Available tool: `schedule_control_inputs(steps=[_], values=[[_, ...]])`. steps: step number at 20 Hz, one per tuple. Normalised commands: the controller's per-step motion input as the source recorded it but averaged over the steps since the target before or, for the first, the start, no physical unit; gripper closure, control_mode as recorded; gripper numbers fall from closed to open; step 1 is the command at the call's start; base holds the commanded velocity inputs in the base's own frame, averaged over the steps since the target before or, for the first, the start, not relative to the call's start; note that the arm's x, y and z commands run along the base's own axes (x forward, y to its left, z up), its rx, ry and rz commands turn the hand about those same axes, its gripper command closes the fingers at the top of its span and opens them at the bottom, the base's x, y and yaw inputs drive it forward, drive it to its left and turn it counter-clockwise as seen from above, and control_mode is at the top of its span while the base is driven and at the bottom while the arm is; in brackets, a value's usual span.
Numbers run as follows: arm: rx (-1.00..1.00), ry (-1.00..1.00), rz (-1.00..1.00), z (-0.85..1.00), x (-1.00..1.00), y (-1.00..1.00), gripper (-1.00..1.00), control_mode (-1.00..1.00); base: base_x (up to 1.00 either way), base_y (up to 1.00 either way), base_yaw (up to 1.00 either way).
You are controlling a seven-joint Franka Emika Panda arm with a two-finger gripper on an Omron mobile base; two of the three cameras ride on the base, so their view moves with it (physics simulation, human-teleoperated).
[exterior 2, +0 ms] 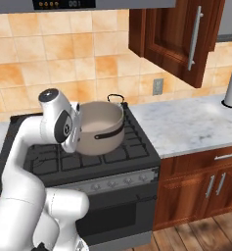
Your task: Pick the kettle from the cabinet and place it on a stove burner. Then pick the pot from the counter and place it on another stove burner. Finally, turn both burners on.
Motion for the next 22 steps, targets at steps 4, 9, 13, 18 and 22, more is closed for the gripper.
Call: schedule_control_inputs(steps=[4,9,13,18,22], values=[[0.00,0.00,-0.04,-0.12,0.43,-0.16,1.00,-1.00,0.00,0.00,0.00],[0.00,0.00,-0.03,-0.13,0.40,-0.16,1.00,-1.00,0.00,0.00,0.00],[0.00,0.00,-0.01,-0.16,0.38,-0.07,1.00,-1.00,0.00,0.00,0.00],[0.00,0.00,0.00,-0.22,0.26,-0.12,1.00,-1.00,0.00,0.00,0.00],[0.00,0.00,0.00,-0.20,0.20,-0.16,1.00,-1.00,0.00,0.00,0.00]])
